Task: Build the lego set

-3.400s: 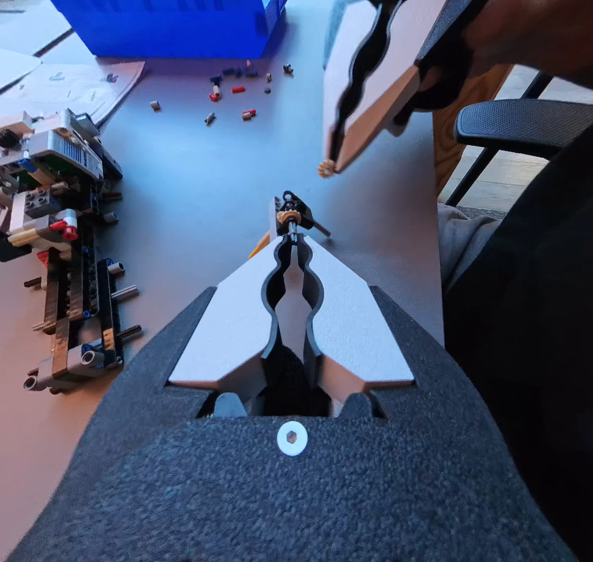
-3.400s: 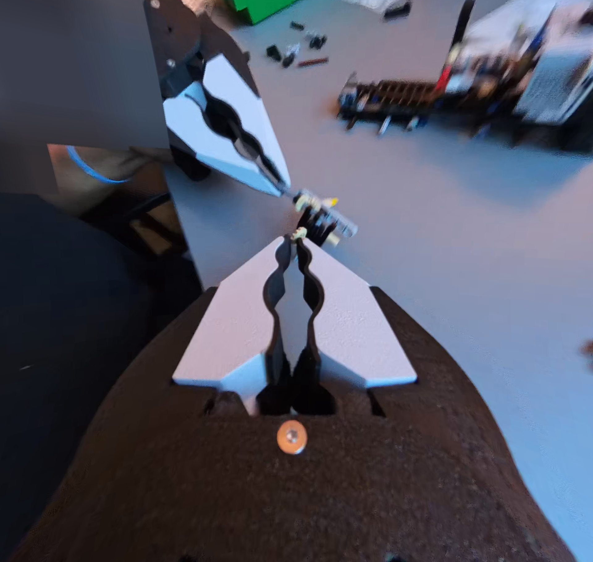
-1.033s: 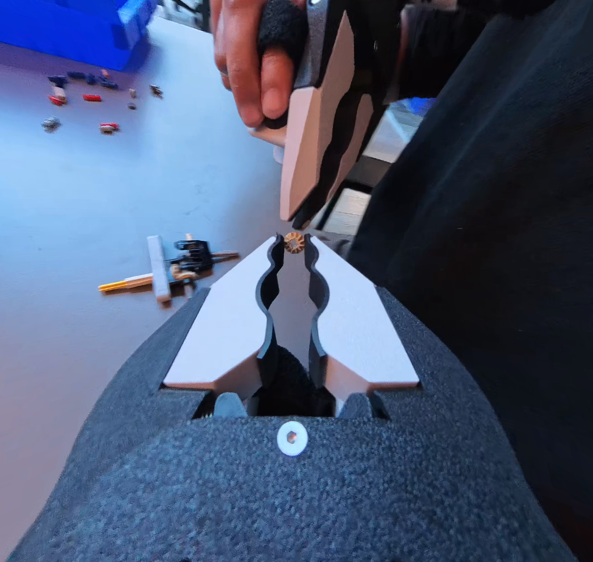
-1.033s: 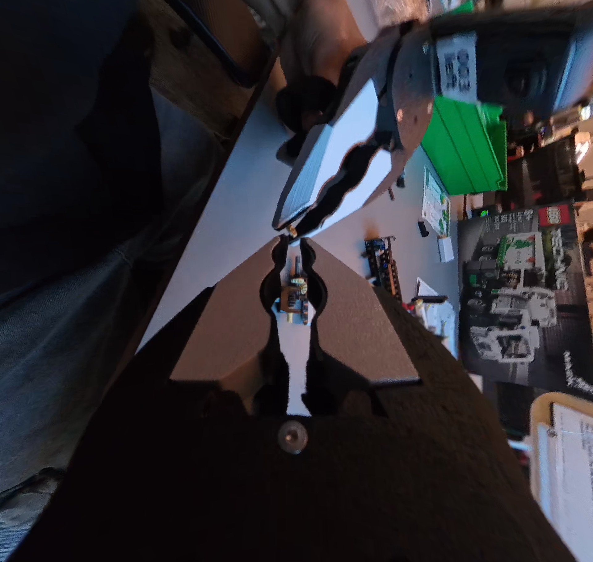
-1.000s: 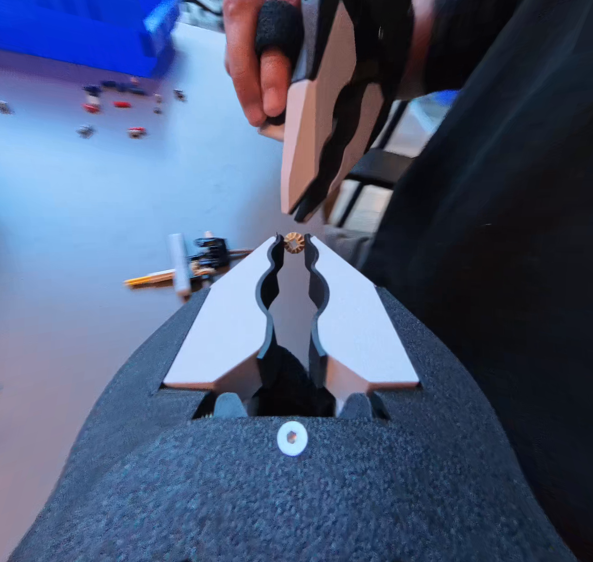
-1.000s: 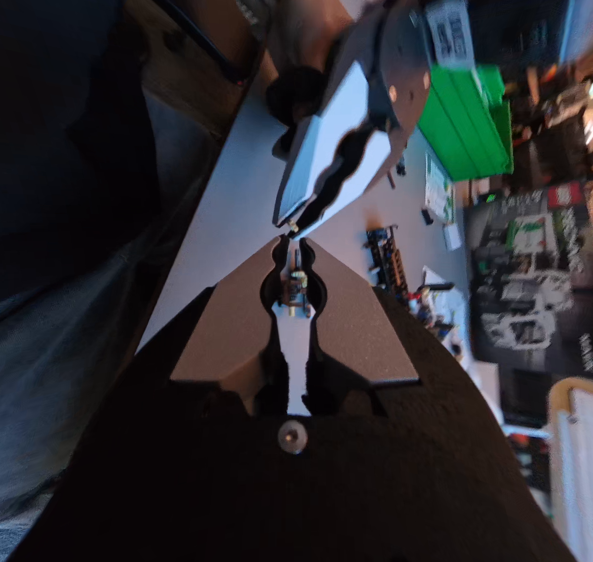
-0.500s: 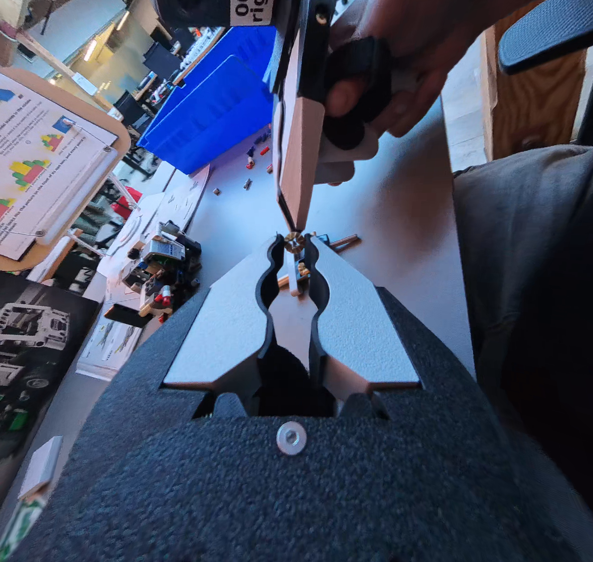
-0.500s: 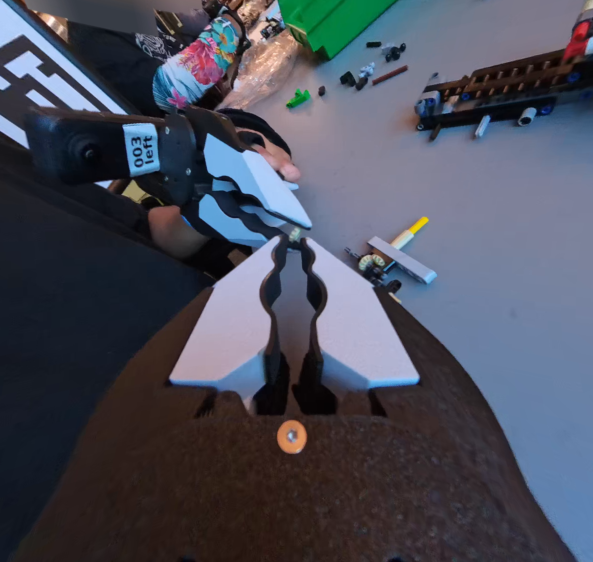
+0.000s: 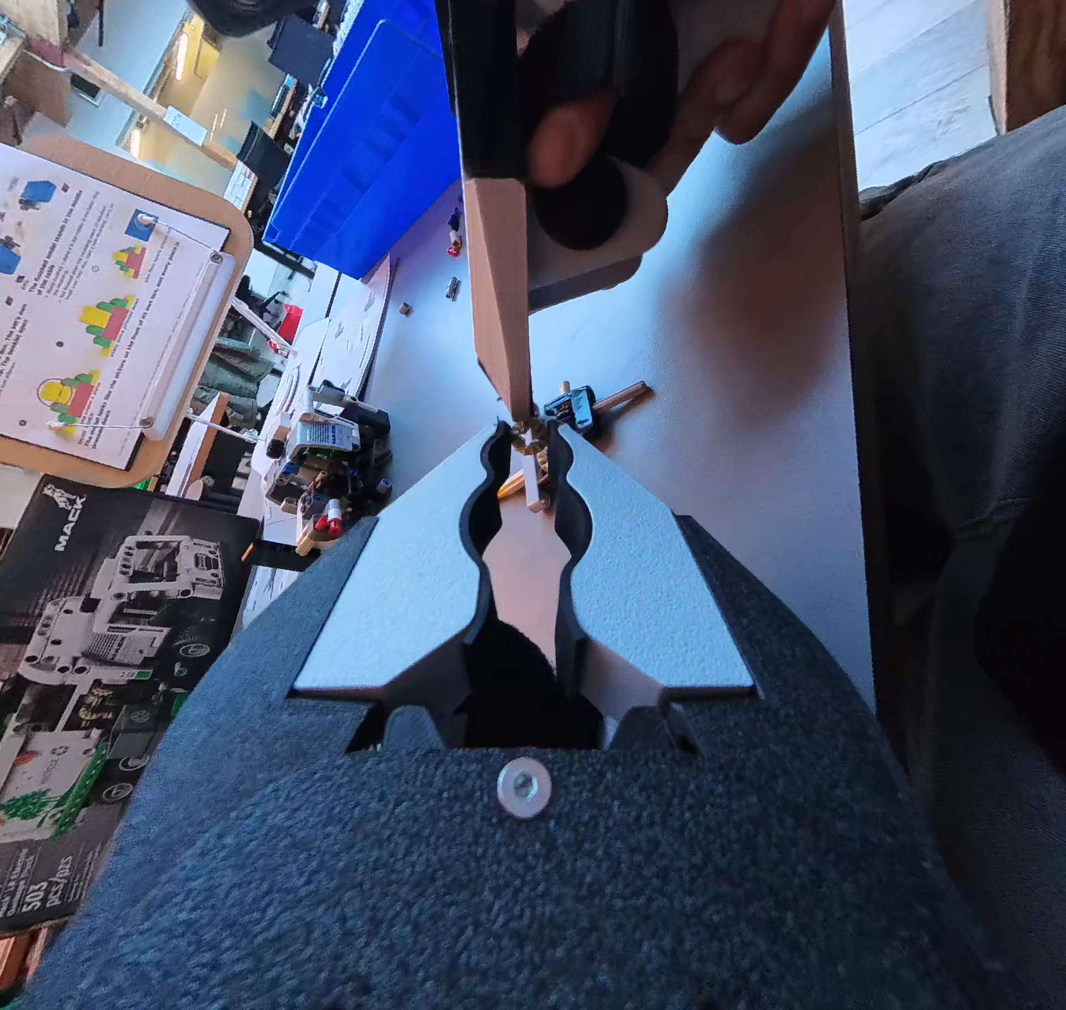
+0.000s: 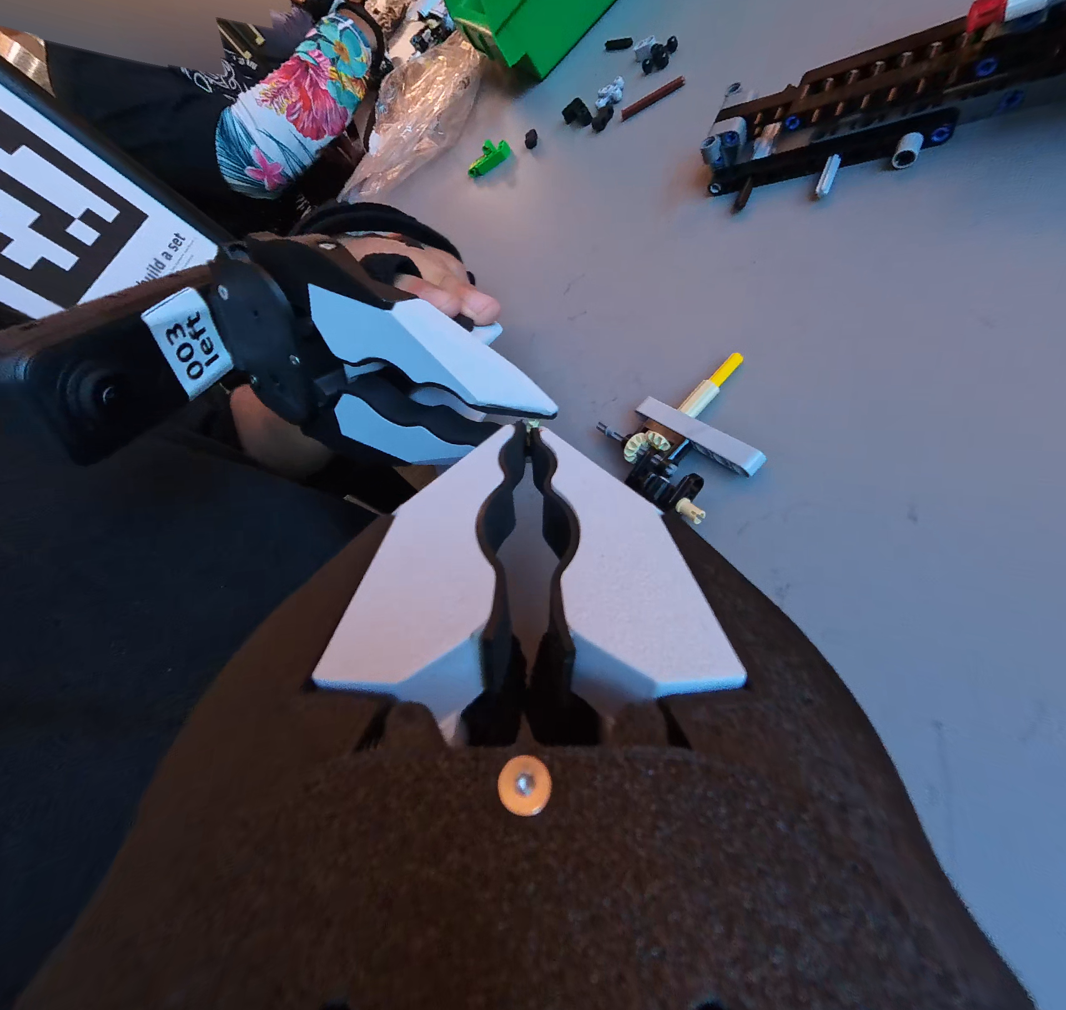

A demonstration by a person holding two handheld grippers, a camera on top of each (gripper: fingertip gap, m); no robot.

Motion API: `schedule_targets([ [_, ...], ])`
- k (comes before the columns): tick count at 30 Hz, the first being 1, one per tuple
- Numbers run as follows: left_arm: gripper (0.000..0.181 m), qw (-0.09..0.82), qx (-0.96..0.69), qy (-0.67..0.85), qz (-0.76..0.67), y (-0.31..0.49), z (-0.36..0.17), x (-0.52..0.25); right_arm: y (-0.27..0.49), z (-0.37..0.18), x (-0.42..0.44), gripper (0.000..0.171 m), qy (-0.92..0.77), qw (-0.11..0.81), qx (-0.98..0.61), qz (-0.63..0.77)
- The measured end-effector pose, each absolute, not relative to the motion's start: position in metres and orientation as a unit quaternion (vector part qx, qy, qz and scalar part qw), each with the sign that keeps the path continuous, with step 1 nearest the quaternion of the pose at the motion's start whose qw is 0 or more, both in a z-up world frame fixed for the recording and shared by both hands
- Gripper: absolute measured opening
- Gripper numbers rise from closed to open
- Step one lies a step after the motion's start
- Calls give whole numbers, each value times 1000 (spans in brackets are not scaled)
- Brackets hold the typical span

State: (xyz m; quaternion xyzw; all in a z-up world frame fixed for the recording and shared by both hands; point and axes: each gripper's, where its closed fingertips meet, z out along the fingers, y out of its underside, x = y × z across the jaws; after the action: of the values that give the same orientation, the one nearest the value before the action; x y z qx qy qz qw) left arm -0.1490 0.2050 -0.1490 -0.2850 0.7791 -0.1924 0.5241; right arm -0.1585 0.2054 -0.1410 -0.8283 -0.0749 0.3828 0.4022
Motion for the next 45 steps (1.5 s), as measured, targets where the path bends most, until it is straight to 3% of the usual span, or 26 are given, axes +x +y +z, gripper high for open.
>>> schedule_targets([
  [36,10,513,-314,782,-163,213,-157,-147,213,-151,-158,2,-21,409,-825,390],
  [45,11,459,-358,781,-225,210,-161,-152,209,-153,-145,1,3,420,-828,371],
])
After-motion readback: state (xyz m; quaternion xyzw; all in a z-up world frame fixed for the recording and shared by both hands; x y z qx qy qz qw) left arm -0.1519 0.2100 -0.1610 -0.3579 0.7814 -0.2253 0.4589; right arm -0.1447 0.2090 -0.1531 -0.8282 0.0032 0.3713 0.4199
